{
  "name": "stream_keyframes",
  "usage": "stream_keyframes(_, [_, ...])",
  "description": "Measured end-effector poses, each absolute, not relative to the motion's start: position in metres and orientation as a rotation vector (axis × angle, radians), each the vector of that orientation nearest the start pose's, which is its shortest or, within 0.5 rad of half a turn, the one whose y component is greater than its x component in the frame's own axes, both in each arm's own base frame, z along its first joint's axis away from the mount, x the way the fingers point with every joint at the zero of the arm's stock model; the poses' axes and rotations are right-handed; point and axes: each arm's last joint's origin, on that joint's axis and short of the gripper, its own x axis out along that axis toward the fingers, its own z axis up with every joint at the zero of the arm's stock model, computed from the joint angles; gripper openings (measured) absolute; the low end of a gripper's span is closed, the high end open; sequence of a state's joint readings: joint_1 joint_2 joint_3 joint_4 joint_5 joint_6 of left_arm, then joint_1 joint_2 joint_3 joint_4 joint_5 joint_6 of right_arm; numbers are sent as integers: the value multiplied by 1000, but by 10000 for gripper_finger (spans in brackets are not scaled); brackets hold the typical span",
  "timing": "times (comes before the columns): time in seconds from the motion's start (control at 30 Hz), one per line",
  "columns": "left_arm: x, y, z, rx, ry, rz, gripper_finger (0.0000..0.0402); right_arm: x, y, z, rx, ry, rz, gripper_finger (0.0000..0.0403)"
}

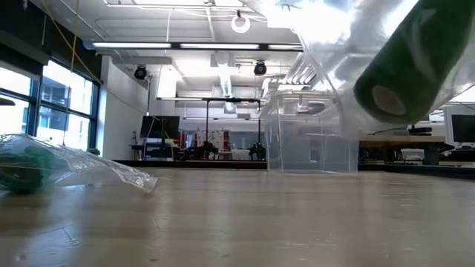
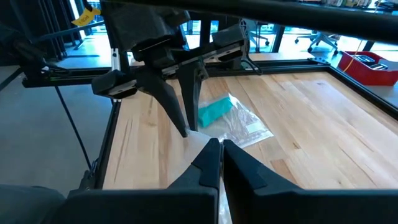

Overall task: Roll bandage
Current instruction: Close the transparent zip bag, then open the transparent bin

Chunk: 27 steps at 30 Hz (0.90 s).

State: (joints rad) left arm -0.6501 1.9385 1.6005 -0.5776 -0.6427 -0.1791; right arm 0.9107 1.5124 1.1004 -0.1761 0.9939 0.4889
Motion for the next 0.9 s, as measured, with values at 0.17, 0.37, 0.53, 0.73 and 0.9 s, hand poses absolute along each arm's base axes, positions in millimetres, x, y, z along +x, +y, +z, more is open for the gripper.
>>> stream_keyframes(0.17, [343,-242,252,370,740,72,31,217,240,278,5,309,-159,0])
stream_keyframes(0.37, [341,-241,250,316,752,102,32,217,240,278,5,309,-159,0])
stream_keyframes(0.53, [336,-240,249,277,804,89,68,217,239,280,14,300,-163,0])
stream_keyframes(0.73, [320,-230,263,204,878,137,151,220,237,279,27,311,-151,0])
stream_keyframes(0.9, [322,-235,267,246,779,174,189,224,235,280,28,314,-145,0])
